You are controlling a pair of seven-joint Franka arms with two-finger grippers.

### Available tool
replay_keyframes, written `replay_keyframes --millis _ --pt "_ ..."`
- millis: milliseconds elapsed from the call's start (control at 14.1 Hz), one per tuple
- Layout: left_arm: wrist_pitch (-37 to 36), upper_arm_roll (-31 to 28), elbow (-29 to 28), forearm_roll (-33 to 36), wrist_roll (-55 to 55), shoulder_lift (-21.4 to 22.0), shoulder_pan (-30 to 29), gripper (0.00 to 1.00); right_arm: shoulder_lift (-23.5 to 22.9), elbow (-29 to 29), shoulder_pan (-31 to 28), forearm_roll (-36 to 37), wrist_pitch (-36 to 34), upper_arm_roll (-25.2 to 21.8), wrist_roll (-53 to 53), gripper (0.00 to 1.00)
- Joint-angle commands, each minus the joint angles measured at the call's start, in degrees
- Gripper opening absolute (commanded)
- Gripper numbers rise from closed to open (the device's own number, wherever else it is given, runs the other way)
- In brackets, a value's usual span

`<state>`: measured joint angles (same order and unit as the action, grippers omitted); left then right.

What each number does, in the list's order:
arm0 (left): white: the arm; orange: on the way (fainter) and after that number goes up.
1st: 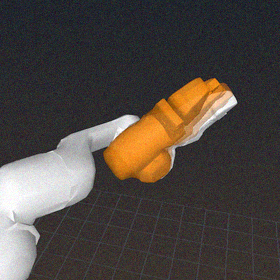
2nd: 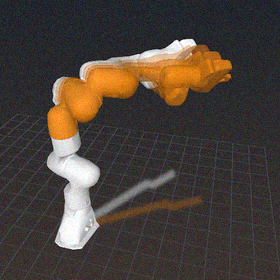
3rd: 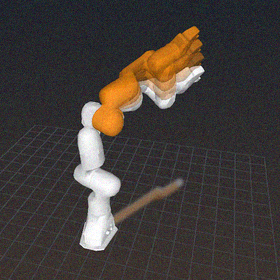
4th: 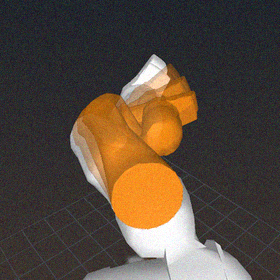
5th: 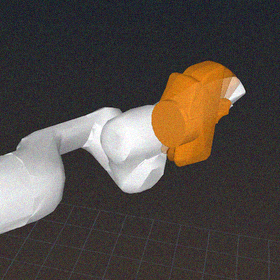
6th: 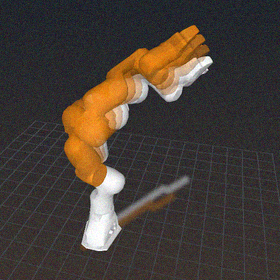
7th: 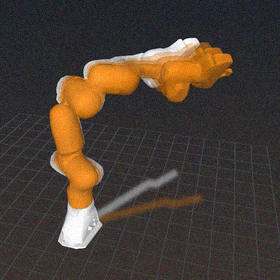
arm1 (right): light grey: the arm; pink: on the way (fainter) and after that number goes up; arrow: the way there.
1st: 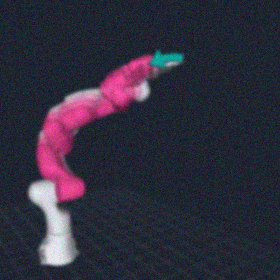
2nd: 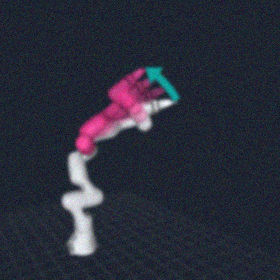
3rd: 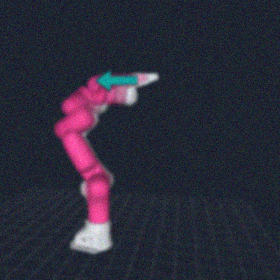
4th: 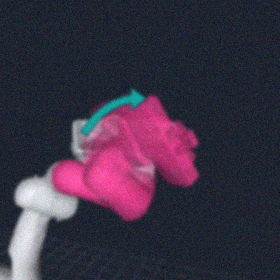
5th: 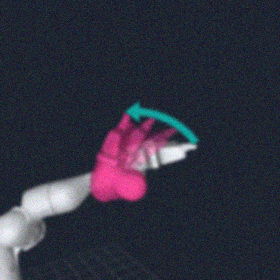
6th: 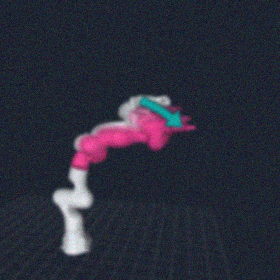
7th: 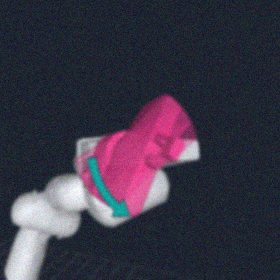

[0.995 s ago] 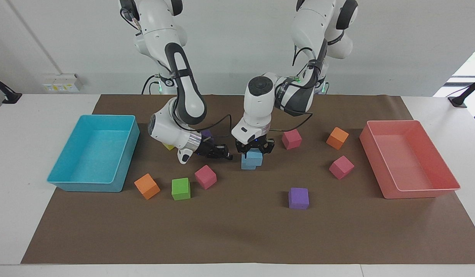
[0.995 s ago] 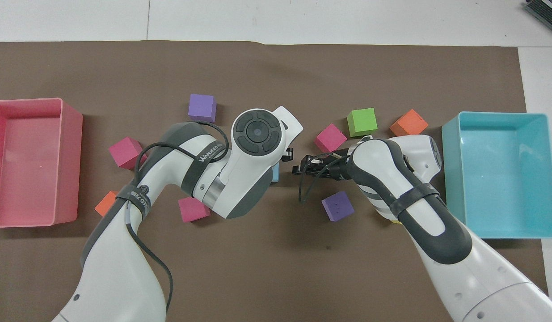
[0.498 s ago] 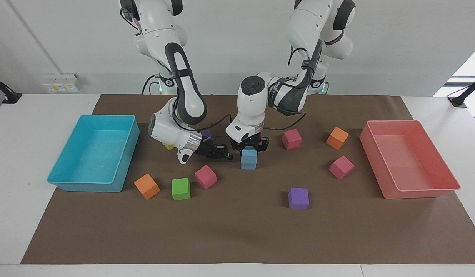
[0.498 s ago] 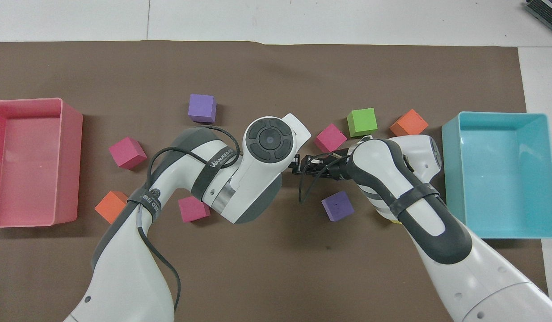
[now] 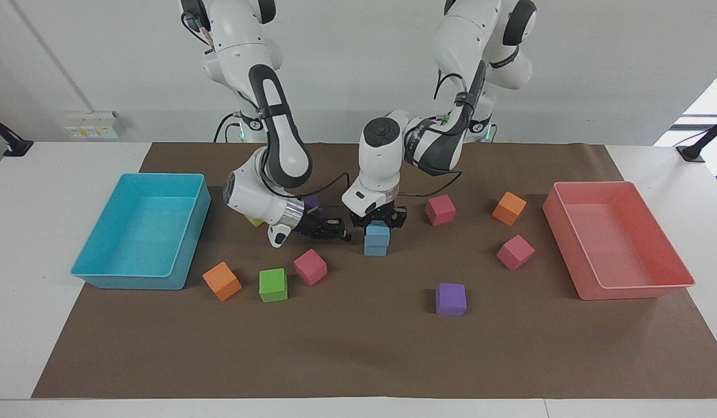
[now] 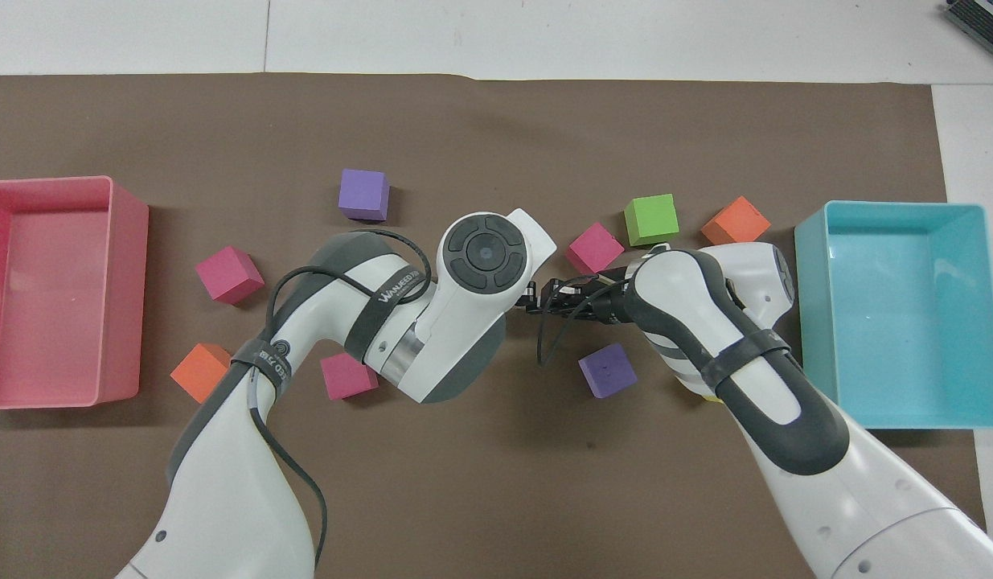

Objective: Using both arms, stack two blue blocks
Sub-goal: 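Carry the held blue cube with the left gripper over the center cube, then lower the blue cube onto the center cube and open the left gripper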

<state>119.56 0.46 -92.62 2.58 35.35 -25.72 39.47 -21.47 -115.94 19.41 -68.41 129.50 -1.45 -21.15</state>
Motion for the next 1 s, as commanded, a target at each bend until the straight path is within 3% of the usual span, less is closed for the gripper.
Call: replay_keyframes --millis 0,924 --pt "-0.2 -0.81 -2.03 -0.74 1.04 1.37 0.96 0.0 0.12 -0.34 0.01 -1.91 1.19 0.31 -2.05 0.0" --pt "4.02 -0.81 -4.41 -0.74 0.78 3.04 0.96 0.0 0.12 -0.34 0.01 -1.91 1.28 0.31 -2.05 0.0"
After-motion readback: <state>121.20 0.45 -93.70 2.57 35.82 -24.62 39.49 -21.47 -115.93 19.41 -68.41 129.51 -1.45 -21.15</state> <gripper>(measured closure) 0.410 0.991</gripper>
